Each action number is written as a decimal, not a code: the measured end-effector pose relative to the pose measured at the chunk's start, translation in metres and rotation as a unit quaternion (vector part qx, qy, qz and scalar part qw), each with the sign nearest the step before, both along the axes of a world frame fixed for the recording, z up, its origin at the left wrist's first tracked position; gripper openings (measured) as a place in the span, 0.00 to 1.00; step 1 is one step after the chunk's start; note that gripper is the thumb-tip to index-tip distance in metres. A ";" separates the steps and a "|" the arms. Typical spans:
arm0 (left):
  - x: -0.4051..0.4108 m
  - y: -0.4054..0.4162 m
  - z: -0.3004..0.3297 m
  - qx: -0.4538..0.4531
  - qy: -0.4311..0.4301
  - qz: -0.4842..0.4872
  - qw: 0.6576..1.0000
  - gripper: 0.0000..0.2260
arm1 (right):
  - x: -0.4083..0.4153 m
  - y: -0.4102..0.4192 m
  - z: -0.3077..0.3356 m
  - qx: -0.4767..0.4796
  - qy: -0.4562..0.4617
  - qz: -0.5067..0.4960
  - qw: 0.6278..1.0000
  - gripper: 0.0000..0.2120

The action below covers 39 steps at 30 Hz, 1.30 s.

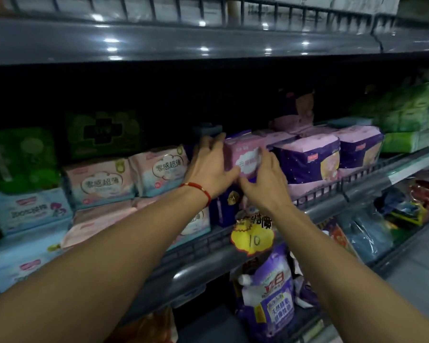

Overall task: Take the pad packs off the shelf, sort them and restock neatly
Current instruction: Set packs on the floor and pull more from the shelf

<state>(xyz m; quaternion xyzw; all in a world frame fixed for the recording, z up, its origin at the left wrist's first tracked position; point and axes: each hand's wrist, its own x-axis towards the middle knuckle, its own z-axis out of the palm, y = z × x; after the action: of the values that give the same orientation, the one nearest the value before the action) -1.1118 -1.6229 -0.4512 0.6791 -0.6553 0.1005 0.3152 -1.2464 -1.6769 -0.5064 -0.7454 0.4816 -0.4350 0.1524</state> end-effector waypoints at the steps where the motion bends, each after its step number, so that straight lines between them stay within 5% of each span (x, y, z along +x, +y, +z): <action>1: 0.000 -0.006 0.004 0.007 -0.012 -0.004 1.000 0.36 | 0.000 -0.007 0.003 0.020 -0.001 0.006 1.000 0.44; 8: -0.005 -0.015 0.009 -0.004 0.023 0.007 1.000 0.28 | -0.005 -0.008 0.002 0.040 -0.077 0.038 0.995 0.53; 13: -0.001 0.011 0.014 -0.057 0.080 0.027 0.995 0.24 | -0.022 0.001 -0.001 0.032 -0.119 0.108 0.987 0.37; 20: 0.025 0.076 0.020 -0.113 0.141 0.033 0.983 0.29 | -0.028 -0.006 0.001 0.003 0.262 0.102 0.960 0.46; 24: 0.045 0.104 0.019 -0.104 0.215 0.051 0.970 0.29 | -0.024 0.001 0.008 -0.039 0.376 0.043 0.925 0.45; 32: 0.059 0.138 0.015 -0.068 0.315 0.034 0.946 0.28 | -0.028 0.018 0.022 -0.121 0.330 0.048 0.935 0.42; 39: 0.040 0.194 0.008 -0.081 0.445 -0.032 0.891 0.25 | -0.071 0.073 0.047 -0.205 0.218 0.023 0.954 0.42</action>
<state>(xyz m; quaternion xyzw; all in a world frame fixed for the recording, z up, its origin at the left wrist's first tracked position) -1.0721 -1.4291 -0.4429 0.6036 -0.4574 -0.1698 0.6306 -1.3175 -1.6043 -0.4595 -0.8484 0.3857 -0.3476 -0.1027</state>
